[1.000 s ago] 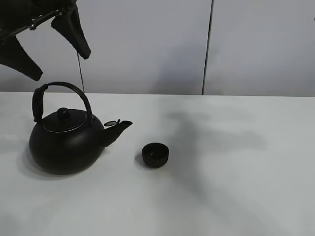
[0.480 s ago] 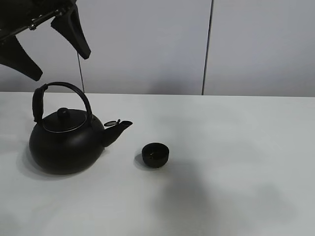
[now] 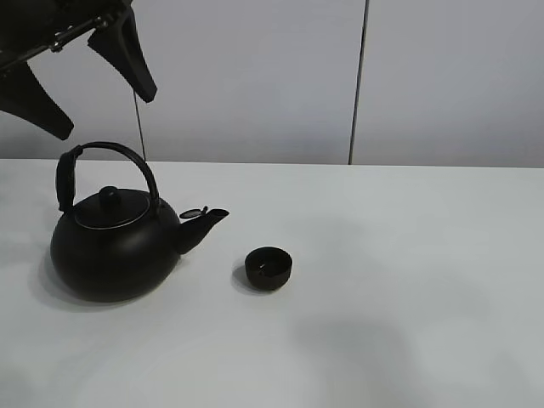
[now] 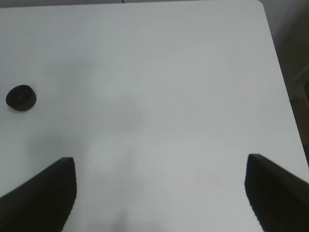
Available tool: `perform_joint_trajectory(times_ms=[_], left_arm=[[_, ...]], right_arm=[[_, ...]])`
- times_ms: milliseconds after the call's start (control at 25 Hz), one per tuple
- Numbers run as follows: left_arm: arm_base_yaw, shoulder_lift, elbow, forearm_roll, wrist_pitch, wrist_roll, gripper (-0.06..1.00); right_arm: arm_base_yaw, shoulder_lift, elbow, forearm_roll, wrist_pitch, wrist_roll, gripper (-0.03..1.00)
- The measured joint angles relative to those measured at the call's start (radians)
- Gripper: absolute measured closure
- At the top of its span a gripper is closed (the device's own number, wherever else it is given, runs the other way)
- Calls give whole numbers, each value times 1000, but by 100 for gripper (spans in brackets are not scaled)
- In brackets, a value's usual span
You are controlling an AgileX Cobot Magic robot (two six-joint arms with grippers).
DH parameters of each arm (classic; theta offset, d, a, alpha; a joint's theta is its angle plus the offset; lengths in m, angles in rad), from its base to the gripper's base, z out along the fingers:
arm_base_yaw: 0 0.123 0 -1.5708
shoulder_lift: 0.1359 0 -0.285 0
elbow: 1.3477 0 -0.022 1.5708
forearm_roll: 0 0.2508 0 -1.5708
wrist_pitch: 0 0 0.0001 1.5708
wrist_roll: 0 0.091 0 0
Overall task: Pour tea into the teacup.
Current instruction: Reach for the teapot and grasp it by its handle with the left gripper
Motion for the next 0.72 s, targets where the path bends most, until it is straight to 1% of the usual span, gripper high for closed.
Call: perform_joint_trajectory(times_ms=[200,360,560,720], left_arm=[[0,0,0,0,0,0,25],[0,0,0,0,0,1,25],[0,0,0,0,0,1,25],[0,0,0,0,-1,1,25]], right_arm=[[0,-251,103,0,5,0,32],[0,-381,167,0,11,0,32],[0,-394,230,0,25,0,33],[0,-394,260,0,-5,0,33]])
